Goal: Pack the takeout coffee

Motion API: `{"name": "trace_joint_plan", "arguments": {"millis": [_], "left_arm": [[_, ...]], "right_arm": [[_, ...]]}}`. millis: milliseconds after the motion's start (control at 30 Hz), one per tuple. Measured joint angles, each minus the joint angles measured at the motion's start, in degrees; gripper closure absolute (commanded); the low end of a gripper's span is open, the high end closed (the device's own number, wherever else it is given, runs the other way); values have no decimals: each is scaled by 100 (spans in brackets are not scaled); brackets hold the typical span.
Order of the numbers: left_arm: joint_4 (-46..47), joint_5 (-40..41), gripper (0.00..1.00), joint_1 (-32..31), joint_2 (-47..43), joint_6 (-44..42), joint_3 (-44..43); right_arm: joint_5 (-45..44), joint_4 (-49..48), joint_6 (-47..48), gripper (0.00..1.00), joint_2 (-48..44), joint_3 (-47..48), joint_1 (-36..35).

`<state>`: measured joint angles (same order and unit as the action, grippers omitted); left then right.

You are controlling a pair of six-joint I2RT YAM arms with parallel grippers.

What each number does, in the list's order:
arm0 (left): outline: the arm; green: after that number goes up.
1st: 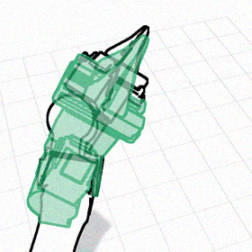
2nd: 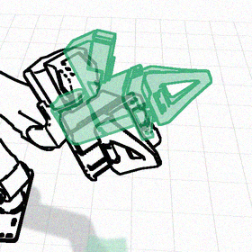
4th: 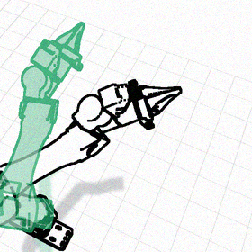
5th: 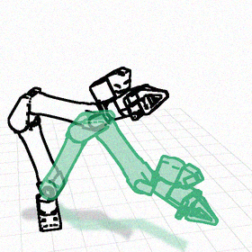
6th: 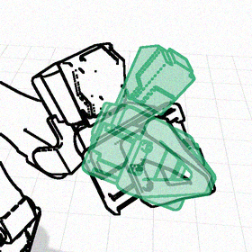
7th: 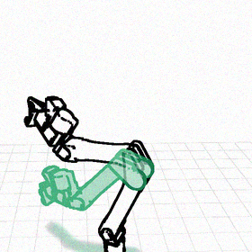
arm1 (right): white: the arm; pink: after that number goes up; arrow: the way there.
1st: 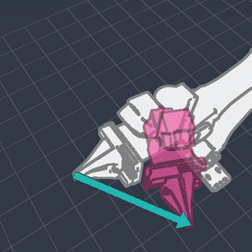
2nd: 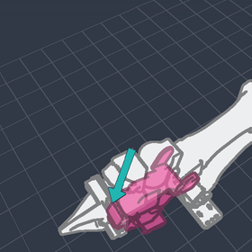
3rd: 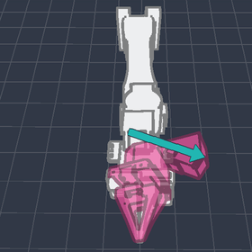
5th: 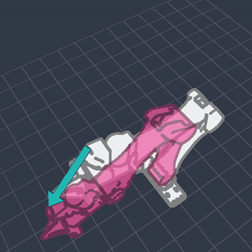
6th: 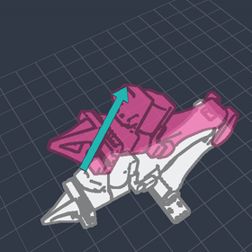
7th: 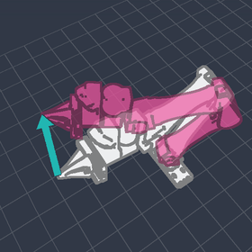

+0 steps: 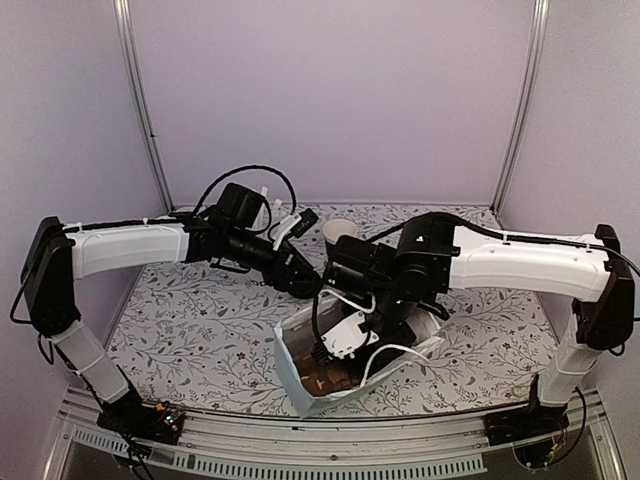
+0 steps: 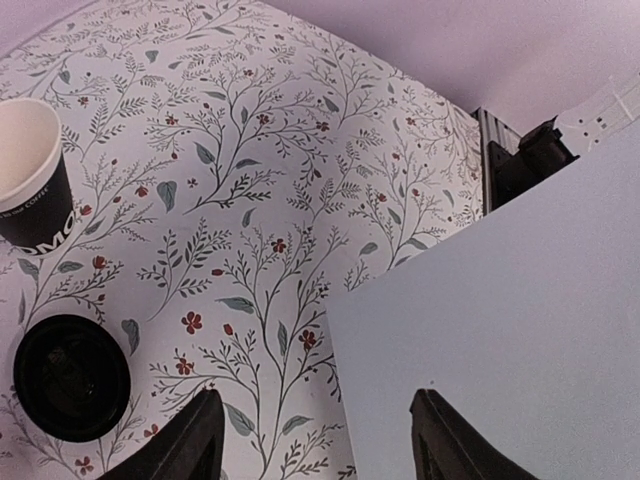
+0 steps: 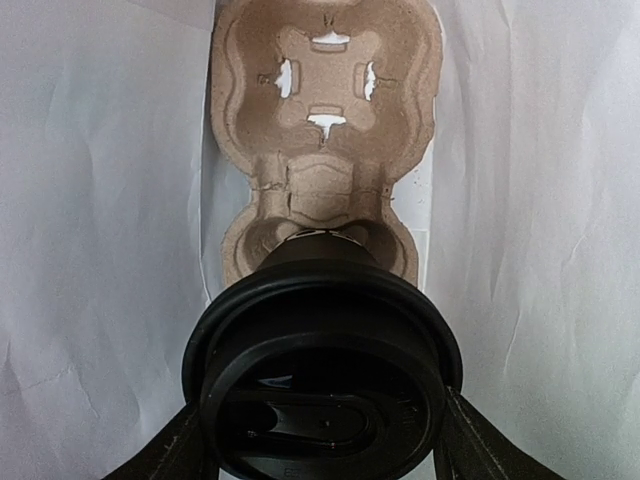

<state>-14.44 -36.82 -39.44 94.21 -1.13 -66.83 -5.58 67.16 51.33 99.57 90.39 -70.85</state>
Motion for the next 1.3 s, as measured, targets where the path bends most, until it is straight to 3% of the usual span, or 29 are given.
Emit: {"name": "trace_joint_plan", "arguments": {"millis": [400, 767, 1300], "left_arm": [[-2, -2, 34, 24, -2, -35, 0], [2, -28, 34, 48, -2, -37, 0], [46, -114, 34, 127, -175, -35, 28]], "right_arm": [[774, 789, -144, 51, 415, 374, 297], [1408, 944, -63, 51, 748, 553, 892], [1644, 946, 13, 52, 863, 507, 981]]}}
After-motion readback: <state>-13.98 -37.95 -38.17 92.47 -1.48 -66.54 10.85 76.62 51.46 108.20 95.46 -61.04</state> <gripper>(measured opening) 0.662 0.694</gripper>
